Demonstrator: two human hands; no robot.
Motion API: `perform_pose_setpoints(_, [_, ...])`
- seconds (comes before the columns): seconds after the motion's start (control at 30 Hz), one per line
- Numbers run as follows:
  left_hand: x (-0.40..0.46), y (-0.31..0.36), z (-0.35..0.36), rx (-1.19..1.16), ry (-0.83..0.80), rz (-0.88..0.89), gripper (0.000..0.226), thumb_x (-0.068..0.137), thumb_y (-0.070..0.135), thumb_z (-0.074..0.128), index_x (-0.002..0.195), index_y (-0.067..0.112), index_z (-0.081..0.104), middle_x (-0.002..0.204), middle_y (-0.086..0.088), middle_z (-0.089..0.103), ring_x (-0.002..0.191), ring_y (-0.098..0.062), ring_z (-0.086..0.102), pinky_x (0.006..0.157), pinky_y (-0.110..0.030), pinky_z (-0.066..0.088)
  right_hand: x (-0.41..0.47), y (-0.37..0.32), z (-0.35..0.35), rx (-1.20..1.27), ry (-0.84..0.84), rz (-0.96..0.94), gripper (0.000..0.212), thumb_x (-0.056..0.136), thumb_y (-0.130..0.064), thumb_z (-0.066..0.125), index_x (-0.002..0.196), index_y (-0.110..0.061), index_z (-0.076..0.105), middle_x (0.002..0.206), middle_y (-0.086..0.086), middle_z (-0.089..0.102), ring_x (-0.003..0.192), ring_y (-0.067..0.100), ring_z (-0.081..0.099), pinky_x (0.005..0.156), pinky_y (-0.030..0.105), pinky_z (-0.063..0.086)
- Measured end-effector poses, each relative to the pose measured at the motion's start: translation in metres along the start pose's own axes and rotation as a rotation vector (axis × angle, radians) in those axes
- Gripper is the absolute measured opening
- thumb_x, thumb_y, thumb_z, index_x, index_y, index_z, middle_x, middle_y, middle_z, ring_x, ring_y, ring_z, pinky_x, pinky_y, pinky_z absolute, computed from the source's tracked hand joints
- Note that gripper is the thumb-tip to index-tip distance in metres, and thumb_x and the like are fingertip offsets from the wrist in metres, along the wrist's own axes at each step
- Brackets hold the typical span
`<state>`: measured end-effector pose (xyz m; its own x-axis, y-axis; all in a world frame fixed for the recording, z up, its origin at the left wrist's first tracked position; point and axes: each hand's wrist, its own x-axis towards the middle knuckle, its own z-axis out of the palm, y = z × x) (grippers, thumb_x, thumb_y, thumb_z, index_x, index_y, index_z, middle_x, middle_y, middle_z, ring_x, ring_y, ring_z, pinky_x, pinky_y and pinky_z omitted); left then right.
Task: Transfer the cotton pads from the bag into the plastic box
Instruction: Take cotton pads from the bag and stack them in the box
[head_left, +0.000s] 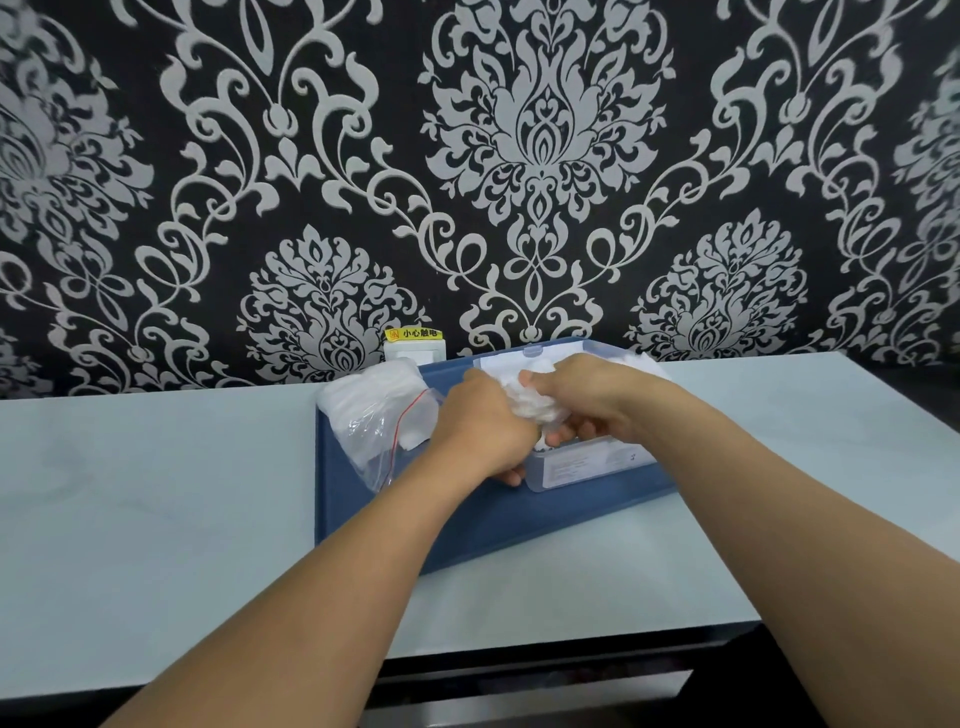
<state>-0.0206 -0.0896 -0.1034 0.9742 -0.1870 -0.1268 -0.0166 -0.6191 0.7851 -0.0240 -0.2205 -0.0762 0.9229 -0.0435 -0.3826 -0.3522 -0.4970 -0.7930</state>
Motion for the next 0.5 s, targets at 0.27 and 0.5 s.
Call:
perform_pose_setpoints(0.27, [-0.009, 0.003, 0.007, 0.141, 0.037, 0.037, 0.046, 0.078, 0.011, 0.068, 0.115, 0.009, 0.042, 0.096, -0.012, 0.066, 0.068, -0.033, 0.074, 0.057, -0.046, 0.063, 0.008, 0.003, 0.012, -0.536, 0.329, -0.114, 0.031, 0.087, -0.037, 0.067, 0.073, -0.012, 0.056, 0.056, 0.002, 0.065, 0.053, 0.018, 0.066, 0.056, 0.026, 0.05])
perform_pose_setpoints(0.5, [-0.018, 0.005, 0.006, 0.332, 0.059, 0.164, 0.03, 0.082, 0.025, 0.066, 0.105, 0.011, 0.052, 0.098, -0.013, 0.067, 0.082, -0.035, 0.069, 0.07, -0.043, 0.06, 0.002, -0.001, 0.017, -0.507, 0.262, -0.138, 0.027, 0.089, -0.026, 0.06, 0.069, -0.014, 0.044, 0.068, 0.002, 0.054, 0.069, 0.023, 0.057, 0.055, 0.026, 0.041])
